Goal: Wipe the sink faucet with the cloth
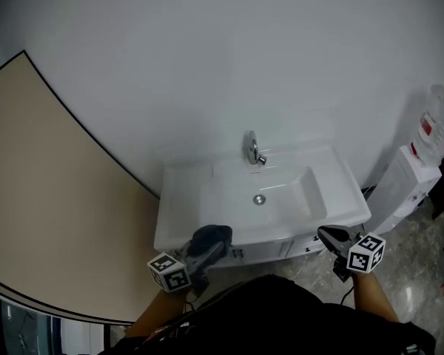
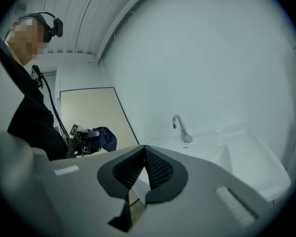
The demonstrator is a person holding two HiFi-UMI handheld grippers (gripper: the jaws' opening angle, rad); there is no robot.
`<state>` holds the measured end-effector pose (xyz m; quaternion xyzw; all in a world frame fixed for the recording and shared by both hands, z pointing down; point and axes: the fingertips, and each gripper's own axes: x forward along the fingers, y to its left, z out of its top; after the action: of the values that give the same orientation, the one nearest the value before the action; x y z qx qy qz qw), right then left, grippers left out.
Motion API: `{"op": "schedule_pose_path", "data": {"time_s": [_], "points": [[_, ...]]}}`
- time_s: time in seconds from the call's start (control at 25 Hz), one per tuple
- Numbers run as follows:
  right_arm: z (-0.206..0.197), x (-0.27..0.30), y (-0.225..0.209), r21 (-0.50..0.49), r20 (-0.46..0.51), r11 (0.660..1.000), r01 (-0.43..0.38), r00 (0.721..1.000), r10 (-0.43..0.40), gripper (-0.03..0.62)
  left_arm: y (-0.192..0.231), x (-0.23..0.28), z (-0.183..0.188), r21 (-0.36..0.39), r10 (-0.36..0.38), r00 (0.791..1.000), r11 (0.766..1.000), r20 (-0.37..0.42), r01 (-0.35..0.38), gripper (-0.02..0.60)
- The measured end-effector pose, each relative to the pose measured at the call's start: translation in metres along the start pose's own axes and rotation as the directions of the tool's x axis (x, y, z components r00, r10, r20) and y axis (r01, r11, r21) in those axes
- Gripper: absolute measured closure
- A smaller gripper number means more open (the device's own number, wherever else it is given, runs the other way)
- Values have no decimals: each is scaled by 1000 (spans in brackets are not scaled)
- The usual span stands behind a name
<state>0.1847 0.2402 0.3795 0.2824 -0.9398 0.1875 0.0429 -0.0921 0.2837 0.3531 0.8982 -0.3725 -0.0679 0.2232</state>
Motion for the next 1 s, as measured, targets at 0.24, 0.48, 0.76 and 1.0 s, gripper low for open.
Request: {"op": "schedule_pose_path", "data": {"time_s": [0.24,0.48,0.76,1.0], "points": [[16,37,-34,9,-7,996,-84,996,84,592,20,15,7,-6,87,996,996,-2,-87,466],[28,96,-51,8,-49,999,-49,998,49,592,81,24,29,-10,59,998,998,16,-59,466],[69,183,-41,-43,-59,999,1,998,-3,592,172,13,75,1,0,1000,1000,29,0,466],[74,228,-51,-25,-108,999,33,993,-36,592,226,21,85,-32,-23,1000,999,4,23,466]]}}
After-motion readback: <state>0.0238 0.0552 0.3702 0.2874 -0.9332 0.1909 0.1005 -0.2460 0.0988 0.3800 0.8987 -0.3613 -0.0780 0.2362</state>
